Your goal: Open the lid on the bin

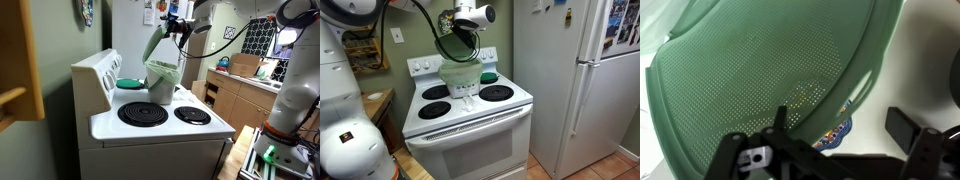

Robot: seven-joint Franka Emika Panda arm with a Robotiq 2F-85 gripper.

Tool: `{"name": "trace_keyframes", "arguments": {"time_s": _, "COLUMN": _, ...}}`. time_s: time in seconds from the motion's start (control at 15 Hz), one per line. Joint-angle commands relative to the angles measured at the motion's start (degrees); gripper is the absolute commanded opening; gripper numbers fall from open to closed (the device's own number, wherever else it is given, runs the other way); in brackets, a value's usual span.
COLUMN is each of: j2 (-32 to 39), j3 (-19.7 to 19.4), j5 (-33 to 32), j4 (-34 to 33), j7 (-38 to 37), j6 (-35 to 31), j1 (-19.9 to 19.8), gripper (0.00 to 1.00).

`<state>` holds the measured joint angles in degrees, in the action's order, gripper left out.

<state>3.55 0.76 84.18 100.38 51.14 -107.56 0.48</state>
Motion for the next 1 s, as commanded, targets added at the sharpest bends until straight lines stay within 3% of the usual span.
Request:
{"name": "trace_keyframes", "arguments": {"time_s": 0.0, "j2": 0.5, "j3": 0.7, "j5": 3.1, "j4": -1.4, "j7": 4.1, "j6": -3.1, "j1": 0.8, "gripper": 1.0}}
{"name": "trace_keyframes", "arguments": {"time_s": 0.53, "j2": -1.2, "j3": 1.2, "j5": 5.5, "j4": -1.9, "j7": 10.3, "j6": -4.2, "j1": 1.0, "gripper": 1.0}}
{"name": "trace_keyframes", "arguments": {"time_s": 0.93, "j2": -2.3, "j3": 1.3, "j5": 2.1, "j4": -0.7, "j7": 7.9, "j6": -9.5, "j1": 1.6, "gripper": 1.0}}
